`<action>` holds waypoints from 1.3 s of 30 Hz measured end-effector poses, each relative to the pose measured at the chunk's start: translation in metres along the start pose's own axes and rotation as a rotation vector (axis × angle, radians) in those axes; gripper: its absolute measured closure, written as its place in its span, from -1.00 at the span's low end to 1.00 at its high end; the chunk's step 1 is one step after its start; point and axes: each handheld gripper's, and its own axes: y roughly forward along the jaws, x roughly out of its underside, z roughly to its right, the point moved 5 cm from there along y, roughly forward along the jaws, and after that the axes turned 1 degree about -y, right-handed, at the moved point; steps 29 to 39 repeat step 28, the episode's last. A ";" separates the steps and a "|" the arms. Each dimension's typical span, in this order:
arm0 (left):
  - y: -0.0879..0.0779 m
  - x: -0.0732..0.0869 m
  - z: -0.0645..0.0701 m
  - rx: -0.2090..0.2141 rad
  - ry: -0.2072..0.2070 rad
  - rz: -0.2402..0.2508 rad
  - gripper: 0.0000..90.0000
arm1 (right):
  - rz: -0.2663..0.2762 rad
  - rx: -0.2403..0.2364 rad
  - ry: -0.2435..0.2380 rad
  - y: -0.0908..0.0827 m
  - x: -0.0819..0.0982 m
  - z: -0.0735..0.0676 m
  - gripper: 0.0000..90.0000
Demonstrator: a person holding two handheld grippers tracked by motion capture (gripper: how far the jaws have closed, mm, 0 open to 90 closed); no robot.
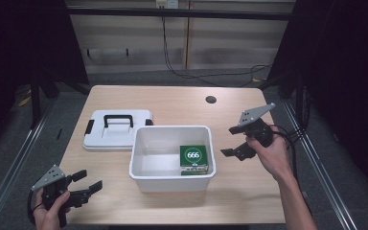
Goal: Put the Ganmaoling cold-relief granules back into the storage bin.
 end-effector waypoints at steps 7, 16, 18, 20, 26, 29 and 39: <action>0.001 -0.001 -0.001 -0.007 -0.002 0.001 -0.65 | 0.042 0.059 0.062 -0.006 0.028 -0.002 -0.62; 0.002 -0.002 -0.002 -0.011 0.000 0.000 -0.65 | 0.098 0.148 0.173 -0.009 0.071 -0.004 -0.62; 0.002 -0.002 -0.002 -0.012 -0.001 -0.001 -0.65 | 0.090 0.145 0.188 -0.010 0.082 -0.005 -0.62; 0.002 -0.002 -0.001 -0.011 0.001 0.000 -0.65 | 0.088 0.162 0.206 -0.010 0.092 -0.006 -0.62; -0.001 -0.002 -0.001 -0.012 -0.003 0.009 -0.65 | 0.104 0.192 0.240 -0.006 0.111 -0.005 -0.67; -0.001 -0.002 -0.002 -0.014 0.001 0.009 -0.65 | 0.107 0.206 0.254 -0.004 0.117 -0.003 -0.68; -0.001 -0.002 -0.002 -0.014 0.001 0.009 -0.65 | 0.107 0.206 0.254 -0.004 0.117 -0.003 -0.68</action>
